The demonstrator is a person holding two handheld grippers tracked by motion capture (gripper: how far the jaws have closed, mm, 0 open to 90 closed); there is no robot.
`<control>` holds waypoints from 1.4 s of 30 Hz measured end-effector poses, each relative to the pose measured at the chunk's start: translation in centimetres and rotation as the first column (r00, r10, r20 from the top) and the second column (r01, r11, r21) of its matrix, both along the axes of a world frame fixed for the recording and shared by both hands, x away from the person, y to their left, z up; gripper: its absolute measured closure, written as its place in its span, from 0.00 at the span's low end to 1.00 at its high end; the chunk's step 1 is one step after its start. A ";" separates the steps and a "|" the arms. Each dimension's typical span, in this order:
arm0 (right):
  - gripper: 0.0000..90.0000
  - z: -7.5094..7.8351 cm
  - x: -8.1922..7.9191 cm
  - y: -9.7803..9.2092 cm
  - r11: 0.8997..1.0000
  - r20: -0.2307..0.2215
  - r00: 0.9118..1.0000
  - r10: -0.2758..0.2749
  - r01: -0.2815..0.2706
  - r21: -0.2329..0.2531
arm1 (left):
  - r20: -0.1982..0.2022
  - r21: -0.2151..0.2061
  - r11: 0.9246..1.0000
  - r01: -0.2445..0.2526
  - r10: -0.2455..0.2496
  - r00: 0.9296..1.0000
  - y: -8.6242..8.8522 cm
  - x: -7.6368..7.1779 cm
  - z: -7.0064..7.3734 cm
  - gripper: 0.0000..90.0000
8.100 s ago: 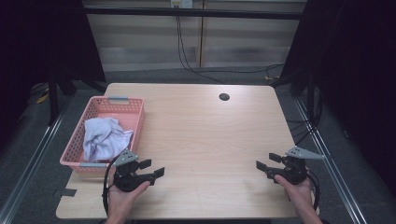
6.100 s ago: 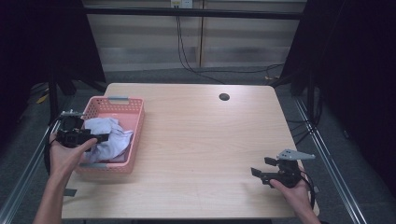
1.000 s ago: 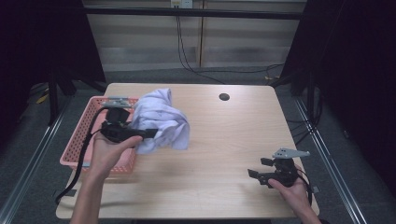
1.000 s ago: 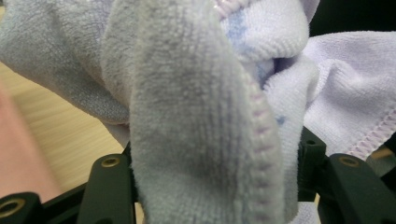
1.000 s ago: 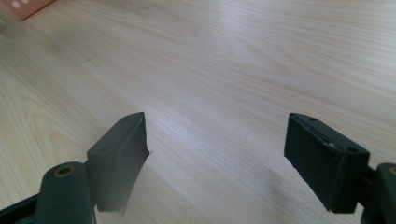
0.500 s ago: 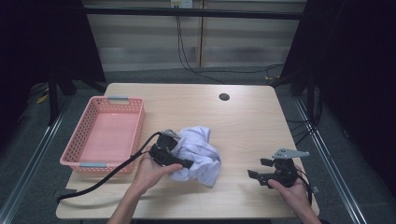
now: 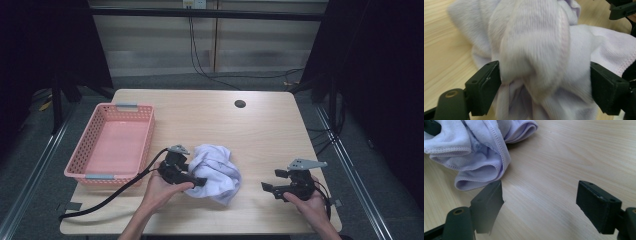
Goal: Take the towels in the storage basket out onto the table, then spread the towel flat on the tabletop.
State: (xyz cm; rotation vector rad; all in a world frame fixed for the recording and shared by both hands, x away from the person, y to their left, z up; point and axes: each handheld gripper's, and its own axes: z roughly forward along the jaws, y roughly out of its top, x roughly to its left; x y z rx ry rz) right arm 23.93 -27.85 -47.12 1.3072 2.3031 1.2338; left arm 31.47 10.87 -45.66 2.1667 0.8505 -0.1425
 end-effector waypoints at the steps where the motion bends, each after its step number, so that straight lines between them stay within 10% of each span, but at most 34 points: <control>1: 0.24 0.1 0.1 0.2 1.000 0.004 1.000 0.008 -0.008 0.000 | 0.013 -0.002 1.000 -0.013 0.013 1.000 0.4 -0.3 0.3 0.20; 13: 0.49 2.0 1.7 3.8 0.989 0.051 0.988 0.149 -0.149 0.007 | 0.120 -0.066 0.994 -0.092 0.099 0.988 3.5 -5.5 2.5 0.49; 15: 0.59 2.4 2.5 4.8 0.985 0.066 0.983 0.170 -0.171 0.014 | 0.107 -0.144 0.988 -0.059 0.075 0.991 3.7 -6.0 2.2 0.61; 17: 0.63 2.5 3.3 5.8 0.982 0.076 0.980 0.182 -0.185 0.027 | 0.098 -0.130 0.991 -0.038 0.050 0.994 3.0 -5.8 1.6 0.64; 25: 0.40 2.3 6.7 10.4 0.971 0.077 0.970 0.229 -0.233 0.046 | 0.121 -0.093 0.995 -0.022 0.033 0.992 -1.1 -3.5 0.4 0.41; 31: 0.37 1.5 8.0 11.9 0.969 0.052 0.969 0.243 -0.244 0.029 | 0.142 -0.048 0.998 -0.033 0.040 0.989 -2.4 -2.8 -0.7 0.61; 37: 0.85 1.2 8.5 11.5 0.978 0.040 0.979 0.200 -0.202 0.052 | 0.146 -0.094 0.995 -0.021 0.035 0.989 -1.6 -2.7 -0.8 0.87; 42: 0.89 3.2 9.0 9.0 0.989 0.079 0.991 0.105 -0.113 0.097 | 0.176 -0.180 0.983 -0.046 0.078 0.981 0.1 -3.2 1.5 0.90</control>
